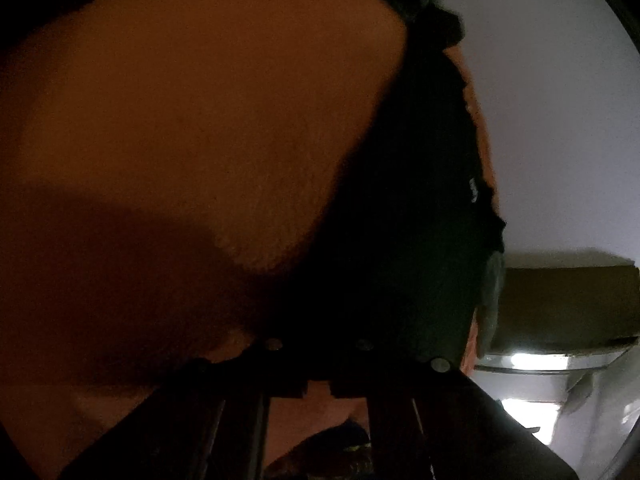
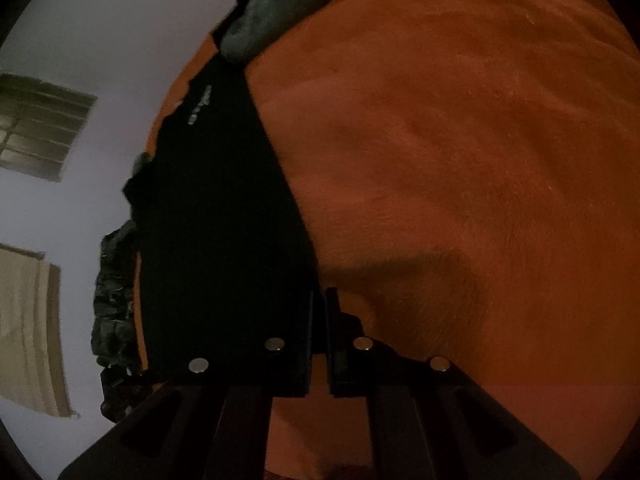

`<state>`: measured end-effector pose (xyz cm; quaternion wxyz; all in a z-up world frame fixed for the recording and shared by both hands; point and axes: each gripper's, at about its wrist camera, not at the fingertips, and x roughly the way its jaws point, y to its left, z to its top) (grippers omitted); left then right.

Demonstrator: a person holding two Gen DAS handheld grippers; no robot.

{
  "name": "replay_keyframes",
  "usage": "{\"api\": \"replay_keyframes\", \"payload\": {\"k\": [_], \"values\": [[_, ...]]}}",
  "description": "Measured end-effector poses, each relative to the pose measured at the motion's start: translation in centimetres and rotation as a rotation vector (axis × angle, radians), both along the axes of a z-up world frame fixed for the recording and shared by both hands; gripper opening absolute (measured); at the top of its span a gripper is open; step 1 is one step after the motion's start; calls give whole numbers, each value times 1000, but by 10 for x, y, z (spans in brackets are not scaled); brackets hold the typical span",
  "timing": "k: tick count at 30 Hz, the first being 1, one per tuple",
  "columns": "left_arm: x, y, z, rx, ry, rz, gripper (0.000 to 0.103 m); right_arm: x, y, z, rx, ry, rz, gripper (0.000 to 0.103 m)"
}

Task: Fold clothes

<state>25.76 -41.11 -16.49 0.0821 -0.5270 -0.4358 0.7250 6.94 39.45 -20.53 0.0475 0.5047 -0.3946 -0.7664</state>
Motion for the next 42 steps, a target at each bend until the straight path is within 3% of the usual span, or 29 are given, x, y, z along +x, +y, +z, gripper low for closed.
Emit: {"api": "replay_keyframes", "payload": {"k": [3,6,9,12,14,17,22,27,30,33,37,42], "values": [[-3,10,-8,-46,2,1,6,-1,-1,-14,-36,-24,-29,4],[5,6,1,-31,11,74,6,4,0,-8,-36,-3,-48,4],[9,4,19,-168,45,43,6,10,-1,8,12,27,-32,4],[14,-13,7,-189,6,31,5,3,-4,-3,67,-39,-7,0],[19,-11,24,-263,50,-27,6,1,-4,-12,88,-71,25,0],[32,4,58,-378,118,-94,7,10,-5,-1,156,-48,35,0],[27,35,86,-445,133,-143,53,36,-17,36,240,56,-6,1],[0,58,97,-417,127,-143,56,41,-49,67,265,103,-9,1],[6,88,109,-383,114,-63,56,49,-61,90,281,155,-51,1],[12,132,117,-386,212,-132,56,59,-74,110,345,224,-85,3],[24,174,125,-405,333,-221,57,61,-102,111,439,284,-47,5],[23,169,117,-388,351,-261,59,55,-121,91,423,254,34,5]]}}
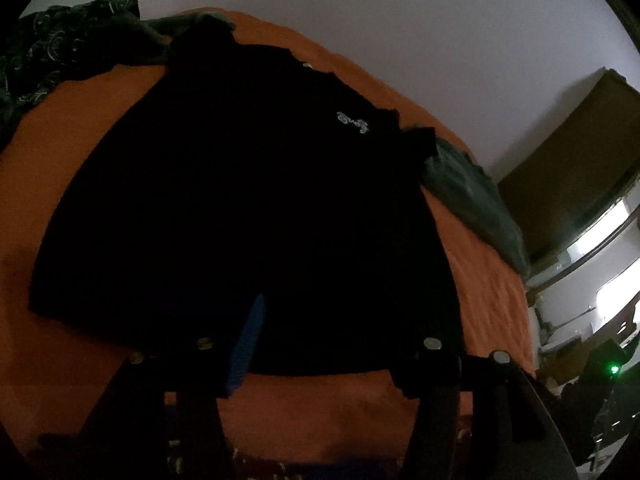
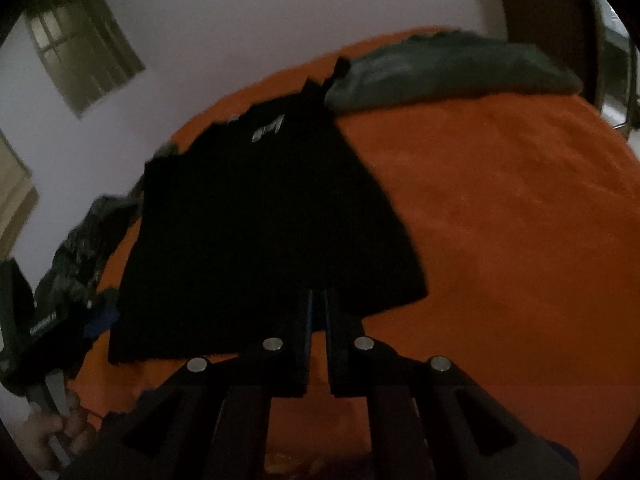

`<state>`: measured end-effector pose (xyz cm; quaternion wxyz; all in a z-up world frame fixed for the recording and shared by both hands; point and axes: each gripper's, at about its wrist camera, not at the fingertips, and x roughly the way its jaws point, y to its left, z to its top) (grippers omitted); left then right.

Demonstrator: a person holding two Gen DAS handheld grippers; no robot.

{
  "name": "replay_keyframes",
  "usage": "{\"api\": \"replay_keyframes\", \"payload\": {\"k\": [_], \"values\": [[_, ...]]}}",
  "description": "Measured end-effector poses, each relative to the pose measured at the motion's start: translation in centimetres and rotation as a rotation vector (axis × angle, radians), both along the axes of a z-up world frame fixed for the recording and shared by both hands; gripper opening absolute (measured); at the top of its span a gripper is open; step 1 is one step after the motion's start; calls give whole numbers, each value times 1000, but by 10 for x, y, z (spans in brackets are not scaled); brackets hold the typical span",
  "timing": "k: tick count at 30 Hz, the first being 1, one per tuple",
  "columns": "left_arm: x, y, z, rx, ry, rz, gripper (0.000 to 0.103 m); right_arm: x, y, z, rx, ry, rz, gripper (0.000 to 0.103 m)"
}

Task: Fold clothes

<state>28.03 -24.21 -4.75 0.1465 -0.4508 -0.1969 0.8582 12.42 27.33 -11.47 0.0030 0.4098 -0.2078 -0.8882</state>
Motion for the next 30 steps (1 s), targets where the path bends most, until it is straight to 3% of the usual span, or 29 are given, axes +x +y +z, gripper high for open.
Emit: {"api": "replay_keyframes", "payload": {"k": [3,5,6,7,9,11,14,22,30], "values": [[-1,-10,-3,-6,-32,40,61,0,-5,-5,-16,-39,39,6],[-3,-15,-5,46,-53,65,61,4,-7,-4,-18,-42,54,15],[1,-20,-7,69,-71,84,61,6,-8,-4,-19,-44,61,27],[5,-25,-10,93,-88,102,62,10,-6,-3,-9,-35,56,45],[10,-31,-19,133,-113,118,62,17,-1,-2,-17,-18,36,56],[12,-41,-30,161,-151,140,62,21,3,-5,-48,-20,21,56],[2,-18,-47,181,-187,151,62,21,7,-9,-74,-26,7,56],[-6,-1,-48,167,-182,131,63,17,1,-10,-68,-29,49,56],[-9,2,-52,182,-207,135,63,23,12,-14,-100,-43,-1,56]]}}
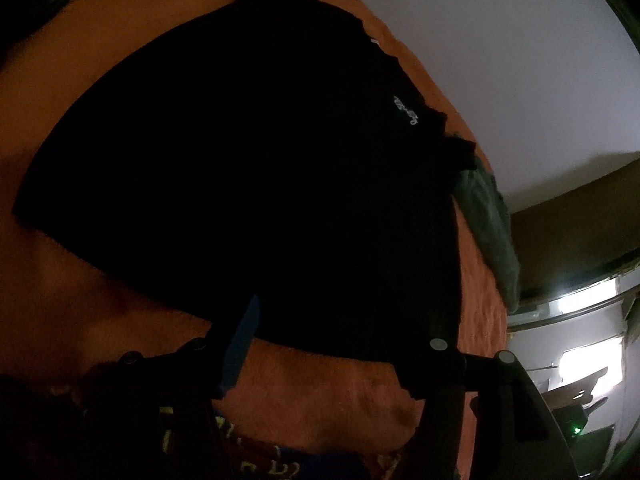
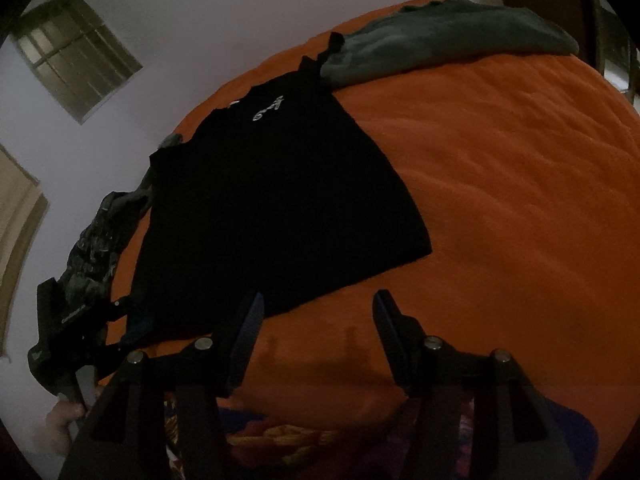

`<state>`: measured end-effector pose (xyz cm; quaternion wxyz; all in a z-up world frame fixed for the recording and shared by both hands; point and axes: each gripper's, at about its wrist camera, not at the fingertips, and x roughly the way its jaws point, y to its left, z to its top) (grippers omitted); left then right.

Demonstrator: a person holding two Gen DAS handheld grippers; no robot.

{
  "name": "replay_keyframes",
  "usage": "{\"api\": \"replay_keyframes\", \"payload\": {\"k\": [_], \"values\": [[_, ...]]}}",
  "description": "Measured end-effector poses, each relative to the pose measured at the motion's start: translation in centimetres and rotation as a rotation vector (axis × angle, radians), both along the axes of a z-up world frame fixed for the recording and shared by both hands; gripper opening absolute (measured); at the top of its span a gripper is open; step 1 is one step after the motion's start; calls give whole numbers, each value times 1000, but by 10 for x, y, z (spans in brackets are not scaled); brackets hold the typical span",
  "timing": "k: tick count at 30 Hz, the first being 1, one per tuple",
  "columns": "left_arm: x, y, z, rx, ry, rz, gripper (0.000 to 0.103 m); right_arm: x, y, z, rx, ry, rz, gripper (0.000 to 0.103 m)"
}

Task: Fold clothes

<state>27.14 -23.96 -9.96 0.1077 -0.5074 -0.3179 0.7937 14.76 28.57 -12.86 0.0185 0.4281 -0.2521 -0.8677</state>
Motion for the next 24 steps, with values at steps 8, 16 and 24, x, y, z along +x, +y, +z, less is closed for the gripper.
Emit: {"api": "replay_keyframes", "payload": {"k": [8,16,24], "values": [[-1,4,-1,8,-4,-7,63,-1,-3,0,5,0,11,56],[-2,4,-4,20,-22,-14,63,0,-1,-2,-3,-17,-5,56],[-5,6,-4,27,-21,-12,63,-2,-1,-2,-3,-19,-3,56]]}}
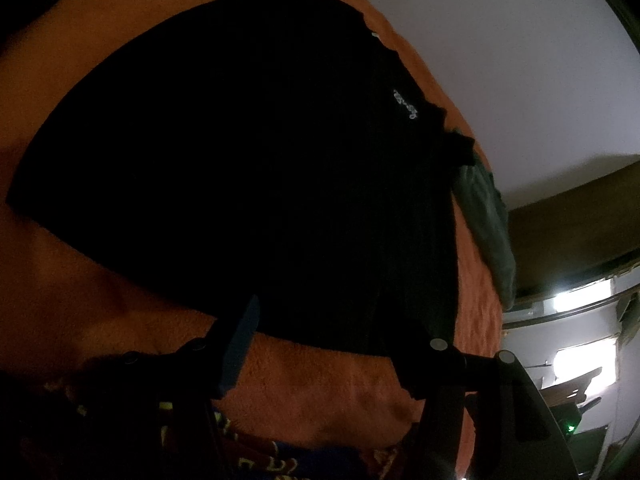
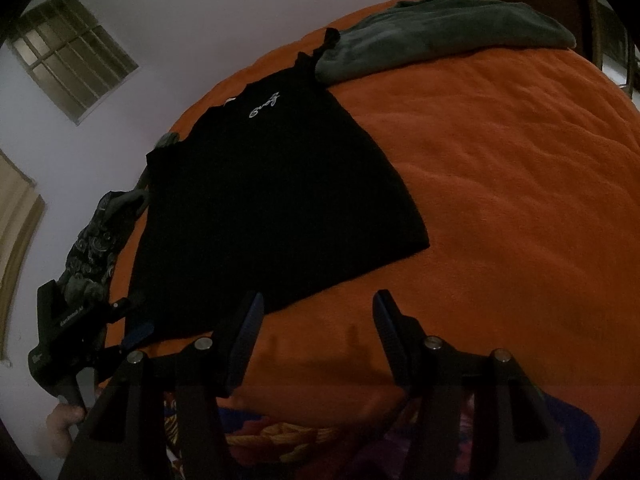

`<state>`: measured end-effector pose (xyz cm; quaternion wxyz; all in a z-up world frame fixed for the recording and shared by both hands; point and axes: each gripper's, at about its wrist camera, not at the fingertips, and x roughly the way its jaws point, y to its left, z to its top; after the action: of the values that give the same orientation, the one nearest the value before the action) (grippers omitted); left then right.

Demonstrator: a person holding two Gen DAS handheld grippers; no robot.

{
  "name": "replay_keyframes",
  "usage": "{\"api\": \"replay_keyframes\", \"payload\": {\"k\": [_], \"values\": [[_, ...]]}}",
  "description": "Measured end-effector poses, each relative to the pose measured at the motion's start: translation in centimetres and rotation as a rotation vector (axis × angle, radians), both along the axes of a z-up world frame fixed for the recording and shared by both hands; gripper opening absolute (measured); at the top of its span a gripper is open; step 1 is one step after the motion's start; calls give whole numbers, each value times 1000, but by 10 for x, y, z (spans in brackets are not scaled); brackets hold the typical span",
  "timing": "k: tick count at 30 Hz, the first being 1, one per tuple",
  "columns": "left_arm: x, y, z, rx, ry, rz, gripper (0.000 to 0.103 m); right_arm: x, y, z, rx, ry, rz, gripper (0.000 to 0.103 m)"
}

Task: Fold clothes

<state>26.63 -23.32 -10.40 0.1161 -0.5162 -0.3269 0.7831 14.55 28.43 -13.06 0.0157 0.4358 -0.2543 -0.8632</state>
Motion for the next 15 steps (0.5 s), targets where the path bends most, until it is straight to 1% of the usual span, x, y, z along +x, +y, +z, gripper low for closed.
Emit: {"api": "replay_keyframes", "payload": {"k": [15], "values": [[-7,4,-5,18,-22,2,63,1,3,-4,-11,-19,-22,56]]}}
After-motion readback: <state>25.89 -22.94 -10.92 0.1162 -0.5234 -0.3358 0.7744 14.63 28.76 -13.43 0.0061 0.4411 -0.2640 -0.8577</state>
